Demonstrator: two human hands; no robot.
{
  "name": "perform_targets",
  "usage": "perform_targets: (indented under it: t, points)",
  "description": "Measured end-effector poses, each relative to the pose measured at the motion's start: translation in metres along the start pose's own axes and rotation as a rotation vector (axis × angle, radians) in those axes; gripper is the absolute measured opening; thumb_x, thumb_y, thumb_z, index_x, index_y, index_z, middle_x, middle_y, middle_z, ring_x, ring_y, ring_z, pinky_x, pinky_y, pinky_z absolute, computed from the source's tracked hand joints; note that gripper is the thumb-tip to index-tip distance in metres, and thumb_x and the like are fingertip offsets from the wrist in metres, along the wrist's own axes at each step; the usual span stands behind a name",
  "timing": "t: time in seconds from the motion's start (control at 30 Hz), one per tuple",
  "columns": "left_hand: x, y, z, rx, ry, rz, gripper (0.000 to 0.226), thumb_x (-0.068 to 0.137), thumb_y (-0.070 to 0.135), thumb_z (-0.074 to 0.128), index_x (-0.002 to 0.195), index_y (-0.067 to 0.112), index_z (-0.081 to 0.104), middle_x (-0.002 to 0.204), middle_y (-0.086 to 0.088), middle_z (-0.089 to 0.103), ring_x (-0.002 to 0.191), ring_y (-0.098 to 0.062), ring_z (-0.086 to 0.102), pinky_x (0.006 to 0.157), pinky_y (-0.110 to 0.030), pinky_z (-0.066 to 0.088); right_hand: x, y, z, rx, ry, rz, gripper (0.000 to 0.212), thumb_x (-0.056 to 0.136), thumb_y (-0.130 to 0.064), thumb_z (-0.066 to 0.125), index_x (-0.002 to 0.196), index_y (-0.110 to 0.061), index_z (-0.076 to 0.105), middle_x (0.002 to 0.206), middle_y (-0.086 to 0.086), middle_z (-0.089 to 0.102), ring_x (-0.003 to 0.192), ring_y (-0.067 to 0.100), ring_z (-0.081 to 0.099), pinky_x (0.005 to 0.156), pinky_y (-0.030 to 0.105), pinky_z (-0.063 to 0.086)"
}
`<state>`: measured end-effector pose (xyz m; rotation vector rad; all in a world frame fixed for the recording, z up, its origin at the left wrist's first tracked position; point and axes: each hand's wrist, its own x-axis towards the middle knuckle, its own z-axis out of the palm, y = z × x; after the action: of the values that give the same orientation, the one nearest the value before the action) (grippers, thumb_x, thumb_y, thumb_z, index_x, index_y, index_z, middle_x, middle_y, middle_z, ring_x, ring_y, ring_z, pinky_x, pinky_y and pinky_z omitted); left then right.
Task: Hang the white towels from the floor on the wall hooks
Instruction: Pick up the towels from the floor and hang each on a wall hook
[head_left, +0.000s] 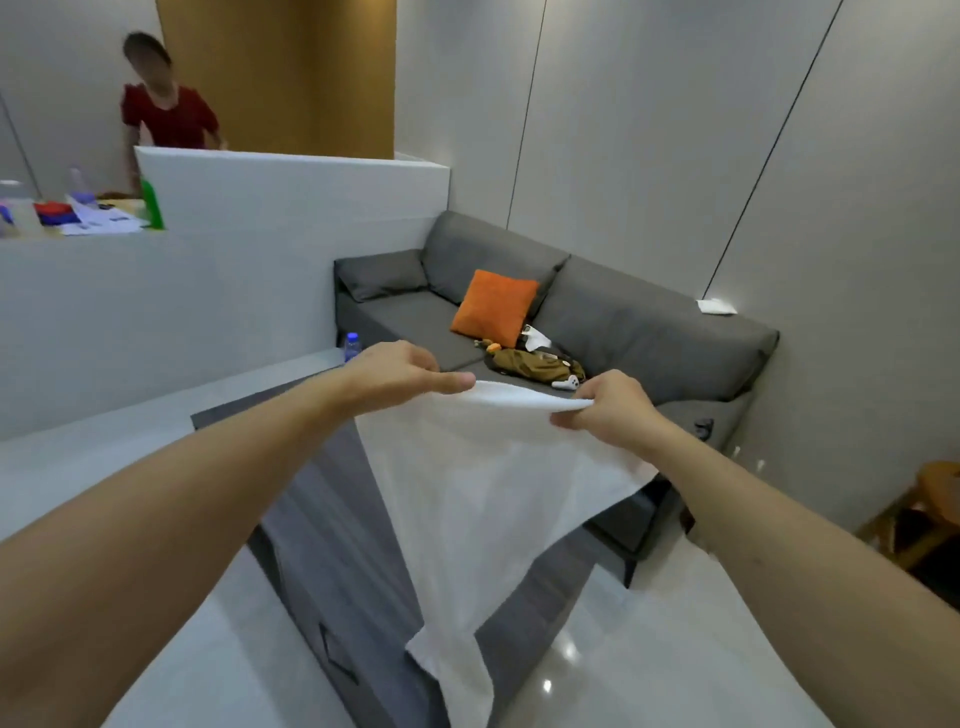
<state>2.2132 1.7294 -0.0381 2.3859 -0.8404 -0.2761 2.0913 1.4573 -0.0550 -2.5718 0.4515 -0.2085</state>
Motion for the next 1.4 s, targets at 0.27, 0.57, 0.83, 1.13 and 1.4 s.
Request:
perform_targets:
  t: [0.27,0.57,0.83,1.13,1.4]
  points:
    - [0.068,-0.117,-0.057,0.301,0.128,-0.273,0.017,0.084,0.041,0.069,0.076,0.028,0.062,0.078,0.003,0.061,0.081,-0.020,0.057,0.059,-0.028,0.038,0.172,-0.069,0.068,-0.209,-0.136,-0.147,0.037,0.080,-0.036,0.077,0.055,-0.020,0.054,0.062,-0.001,0.055,0.067,0.022,0.058,0.050,0.028,0.034]
    - [0.103,-0.117,-0.169,0.510,0.896,-0.335,0.019,0.091,0.030,0.055,0.092,0.021,0.072,0.089,-0.010,0.069,0.085,-0.035,0.060,0.067,-0.034,0.039,0.277,-0.170,0.032,0.001,0.330,-0.457,0.007,0.086,-0.024,0.064,0.087,-0.021,0.071,0.087,0.005,0.068,0.083,0.030,0.060,0.063,0.032,0.038]
    - [0.077,-0.073,-0.141,0.669,1.053,-0.409,0.029,0.094,0.043,0.058,0.093,0.019,0.075,0.085,-0.014,0.069,0.084,-0.038,0.059,0.062,-0.032,0.031,0.298,-0.132,0.005,0.153,0.444,-0.724,0.018,0.088,-0.027,0.070,0.088,-0.010,0.073,0.084,0.009,0.063,0.079,0.028,0.055,0.064,0.034,0.037]
    - [0.035,-0.069,0.086,0.428,0.715,-0.838,0.013,0.087,0.035,0.063,0.086,0.032,0.076,0.077,0.006,0.069,0.075,-0.020,0.061,0.058,-0.027,0.039,0.262,0.045,0.107,0.054,0.000,-0.769,0.005,0.077,-0.013,0.076,0.076,-0.010,0.072,0.073,0.007,0.059,0.069,0.031,0.057,0.056,0.031,0.032]
    - [0.008,-0.045,0.319,0.222,0.090,-1.137,0.010,0.085,0.034,0.066,0.084,0.034,0.075,0.077,0.008,0.062,0.070,-0.011,0.061,0.064,-0.024,0.050,0.195,0.240,0.180,-0.233,-0.691,-0.503,0.002,0.082,-0.027,0.071,0.081,-0.027,0.072,0.076,-0.006,0.068,0.074,0.011,0.063,0.059,0.023,0.044]
